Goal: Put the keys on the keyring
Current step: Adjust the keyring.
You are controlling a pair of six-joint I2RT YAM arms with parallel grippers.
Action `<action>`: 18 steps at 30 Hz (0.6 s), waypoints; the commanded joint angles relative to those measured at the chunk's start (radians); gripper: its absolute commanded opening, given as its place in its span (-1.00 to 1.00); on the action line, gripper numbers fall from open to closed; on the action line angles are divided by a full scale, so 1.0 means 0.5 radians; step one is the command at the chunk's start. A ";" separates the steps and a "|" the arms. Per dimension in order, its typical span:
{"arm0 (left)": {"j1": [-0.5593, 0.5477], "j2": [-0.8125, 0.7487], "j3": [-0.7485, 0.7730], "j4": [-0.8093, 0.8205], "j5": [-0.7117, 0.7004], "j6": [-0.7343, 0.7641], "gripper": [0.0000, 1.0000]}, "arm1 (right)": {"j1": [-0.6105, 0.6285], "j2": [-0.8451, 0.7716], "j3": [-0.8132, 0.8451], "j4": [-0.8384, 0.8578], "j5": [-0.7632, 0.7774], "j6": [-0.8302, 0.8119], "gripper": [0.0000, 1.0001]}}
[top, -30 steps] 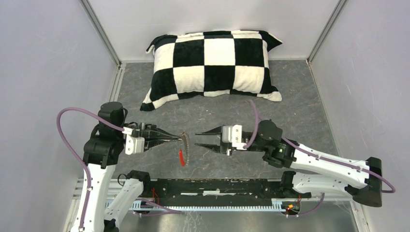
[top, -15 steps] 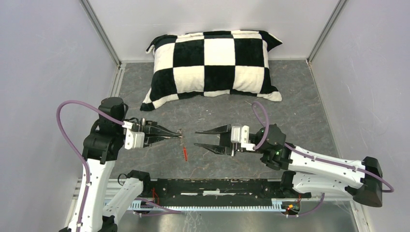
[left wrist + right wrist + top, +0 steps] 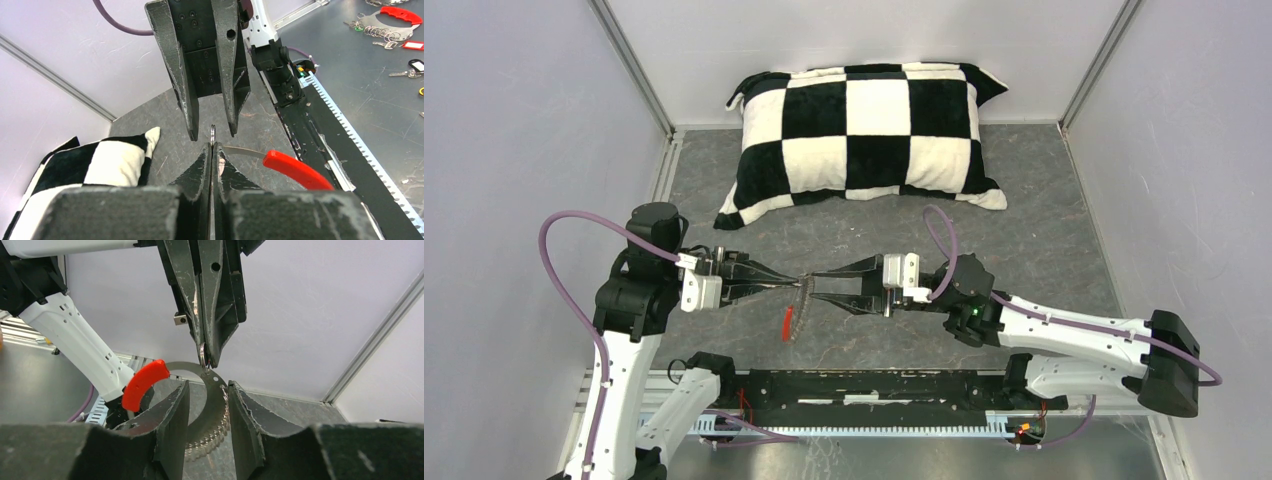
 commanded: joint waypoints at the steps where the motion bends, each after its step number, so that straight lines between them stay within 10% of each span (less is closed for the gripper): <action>1: -0.011 -0.015 0.006 0.042 0.216 -0.029 -0.96 | 0.009 0.052 0.126 0.179 -0.053 0.087 -0.20; 9: -0.014 -0.024 -0.002 0.042 0.216 -0.018 -0.95 | 0.012 0.125 0.188 0.191 -0.100 0.141 -0.32; 18: -0.014 -0.031 -0.030 0.042 0.201 -0.012 -0.92 | 0.011 0.163 0.284 -0.033 -0.086 0.099 -0.99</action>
